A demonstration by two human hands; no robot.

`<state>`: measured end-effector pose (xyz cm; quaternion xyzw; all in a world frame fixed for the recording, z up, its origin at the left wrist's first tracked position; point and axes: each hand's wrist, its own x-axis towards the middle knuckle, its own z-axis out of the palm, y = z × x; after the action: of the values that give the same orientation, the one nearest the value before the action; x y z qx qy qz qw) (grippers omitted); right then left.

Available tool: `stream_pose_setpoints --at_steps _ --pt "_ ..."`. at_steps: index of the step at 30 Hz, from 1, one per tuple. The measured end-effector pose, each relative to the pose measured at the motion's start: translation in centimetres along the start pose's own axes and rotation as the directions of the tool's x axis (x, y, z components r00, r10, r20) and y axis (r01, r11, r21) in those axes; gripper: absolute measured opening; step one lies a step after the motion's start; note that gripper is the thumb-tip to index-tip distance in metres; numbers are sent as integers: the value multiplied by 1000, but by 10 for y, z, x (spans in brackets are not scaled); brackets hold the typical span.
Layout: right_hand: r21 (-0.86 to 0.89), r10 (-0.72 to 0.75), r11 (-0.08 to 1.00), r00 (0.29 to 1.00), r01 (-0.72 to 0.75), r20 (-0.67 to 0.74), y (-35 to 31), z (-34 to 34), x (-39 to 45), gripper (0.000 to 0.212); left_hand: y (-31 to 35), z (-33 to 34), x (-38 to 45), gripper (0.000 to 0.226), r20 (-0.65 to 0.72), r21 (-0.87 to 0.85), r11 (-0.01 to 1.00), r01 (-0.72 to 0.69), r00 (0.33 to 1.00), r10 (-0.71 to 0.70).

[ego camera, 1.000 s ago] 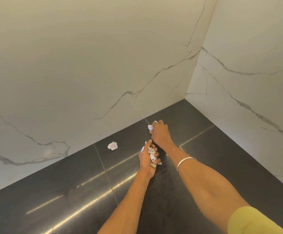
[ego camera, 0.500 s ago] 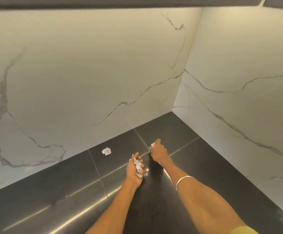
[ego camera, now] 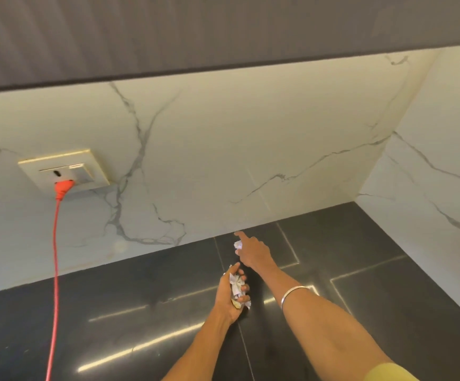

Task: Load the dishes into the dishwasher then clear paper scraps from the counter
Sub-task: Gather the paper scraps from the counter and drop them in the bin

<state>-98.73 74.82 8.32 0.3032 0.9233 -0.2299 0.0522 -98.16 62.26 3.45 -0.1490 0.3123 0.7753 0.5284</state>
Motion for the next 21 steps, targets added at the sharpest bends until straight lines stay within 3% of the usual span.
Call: stream_pose_setpoints --at_steps 4,10,16,21 --pt "-7 44 999 999 -44 -21 -1 19 0 32 1 3 1 28 29 -53 998 -40 999 41" --pt "182 173 970 984 -164 -39 21 18 -14 30 0 7 2 32 -65 0 999 -51 997 51" --pt "538 379 764 923 -356 73 46 9 -47 28 -8 8 -1 29 -158 63 996 -60 985 69" --pt "668 494 615 865 -418 86 62 26 -90 46 -28 -1 -17 21 -165 164 986 -15 985 43"
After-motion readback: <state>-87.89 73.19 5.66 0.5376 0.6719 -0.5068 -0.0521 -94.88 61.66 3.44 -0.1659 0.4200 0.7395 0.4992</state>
